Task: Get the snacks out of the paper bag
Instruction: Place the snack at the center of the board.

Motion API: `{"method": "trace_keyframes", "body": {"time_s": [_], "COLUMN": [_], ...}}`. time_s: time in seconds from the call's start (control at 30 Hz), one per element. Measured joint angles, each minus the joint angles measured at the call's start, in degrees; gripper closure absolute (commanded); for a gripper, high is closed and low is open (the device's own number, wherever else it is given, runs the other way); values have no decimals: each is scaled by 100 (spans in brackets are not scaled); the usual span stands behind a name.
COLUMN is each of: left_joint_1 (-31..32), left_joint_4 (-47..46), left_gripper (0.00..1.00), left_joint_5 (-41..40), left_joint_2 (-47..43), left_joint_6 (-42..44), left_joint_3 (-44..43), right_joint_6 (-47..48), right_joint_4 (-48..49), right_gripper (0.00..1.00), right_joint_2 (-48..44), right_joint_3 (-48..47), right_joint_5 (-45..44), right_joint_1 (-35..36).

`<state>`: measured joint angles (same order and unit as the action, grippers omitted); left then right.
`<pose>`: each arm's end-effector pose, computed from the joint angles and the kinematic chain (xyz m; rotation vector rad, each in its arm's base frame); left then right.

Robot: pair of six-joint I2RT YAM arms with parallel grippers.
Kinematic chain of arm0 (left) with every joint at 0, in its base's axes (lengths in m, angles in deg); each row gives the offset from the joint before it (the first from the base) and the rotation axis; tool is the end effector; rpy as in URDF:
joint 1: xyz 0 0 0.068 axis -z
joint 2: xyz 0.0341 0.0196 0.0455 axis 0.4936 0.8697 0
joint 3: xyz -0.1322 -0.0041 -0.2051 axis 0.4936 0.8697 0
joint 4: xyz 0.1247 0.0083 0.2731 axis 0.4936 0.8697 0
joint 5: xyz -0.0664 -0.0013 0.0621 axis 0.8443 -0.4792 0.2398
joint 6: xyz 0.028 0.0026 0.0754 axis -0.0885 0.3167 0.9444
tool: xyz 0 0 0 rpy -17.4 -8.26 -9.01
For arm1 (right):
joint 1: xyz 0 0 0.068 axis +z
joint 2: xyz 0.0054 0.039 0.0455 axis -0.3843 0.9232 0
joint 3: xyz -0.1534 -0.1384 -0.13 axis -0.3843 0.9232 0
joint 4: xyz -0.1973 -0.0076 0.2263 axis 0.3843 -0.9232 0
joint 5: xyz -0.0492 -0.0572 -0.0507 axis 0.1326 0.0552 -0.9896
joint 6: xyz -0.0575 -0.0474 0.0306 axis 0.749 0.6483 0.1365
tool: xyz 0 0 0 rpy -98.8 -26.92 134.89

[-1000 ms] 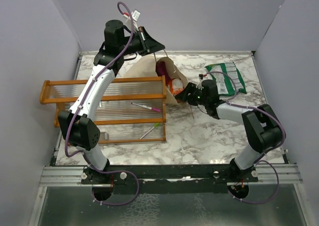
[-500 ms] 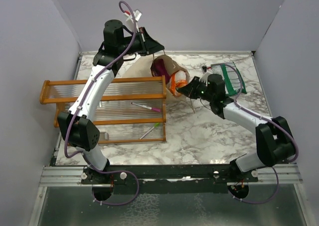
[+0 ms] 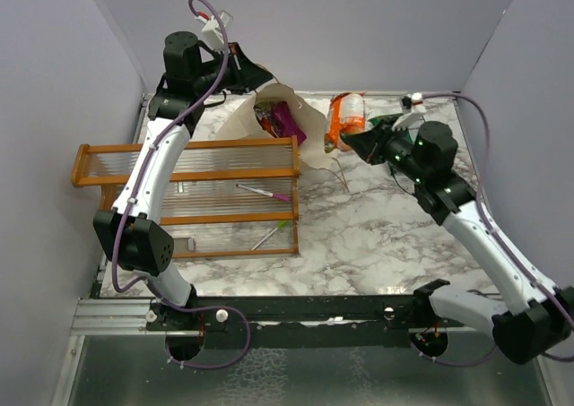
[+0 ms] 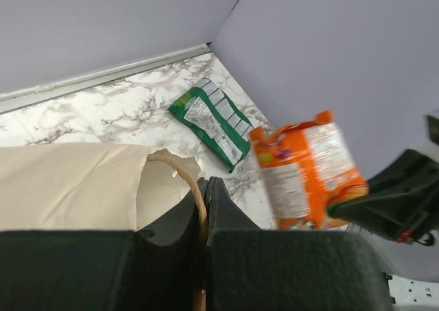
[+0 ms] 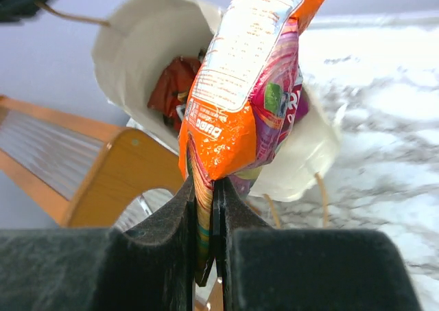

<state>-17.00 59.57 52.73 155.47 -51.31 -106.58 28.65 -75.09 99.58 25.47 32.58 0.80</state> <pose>0.4192 -0.1388 0.4378 0.2859 1.7357 -1.1200 0.3181 0.1566 0.3196 -0.0585 1.8643 0.9039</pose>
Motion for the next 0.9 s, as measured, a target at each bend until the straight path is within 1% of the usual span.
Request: {"method": "trace_keyframes", "body": {"time_s": [0.13, 0.17, 0.2, 0.23, 0.33, 0.43, 0.53, 0.6, 0.73, 0.77, 0.9], "left_joint_1": [-57, -59, -59, -57, -83, -131, -214, -319, -614, -682, -964], "left_joint_4": [-57, -103, -138, -181, -317, -446, -649, -839, -1303, -1410, -1853], "left_gripper": [100, 100, 100, 100, 100, 100, 100, 100, 100, 100, 100], "left_joint_5": [2, 4, 9, 22, 37, 37, 76, 144, 332, 382, 564], "left_joint_2": [-31, -79, -136, -216, -428, -553, -625, -627, -627, -627, -627], "left_joint_6": [31, 33, 35, 37, 44, 44, 11, -85, -426, -522, -931], "left_joint_3": [87, 201, 328, 490, 935, 1202, 1386, 1467, 1707, 1766, 1965], "right_joint_6": [455, 549, 678, 745, 955, 977, 874, 737, 389, 256, -195], "right_joint_4": [-531, -621, -708, -748, -772, -817, -879, -911, -610, -450, 125], "right_gripper": [99, 99, 99, 99, 99, 99, 99, 99, 99, 99, 99], "right_joint_2": [-1115, -1329, -1543, -1641, -1856, -1690, -1287, -1032, -743, -588, 66], "right_joint_3": [-70, -66, -42, -15, 372, 1069, 1596, 1838, 1829, 1786, 1554], "right_joint_5": [-1005, -1325, -1840, -2079, -3195, -3707, -3709, -3477, -2883, -2656, -1834], "right_joint_1": [15, 15, 15, 15, 0, -125, -365, -682, -1447, -1744, -2483]}}
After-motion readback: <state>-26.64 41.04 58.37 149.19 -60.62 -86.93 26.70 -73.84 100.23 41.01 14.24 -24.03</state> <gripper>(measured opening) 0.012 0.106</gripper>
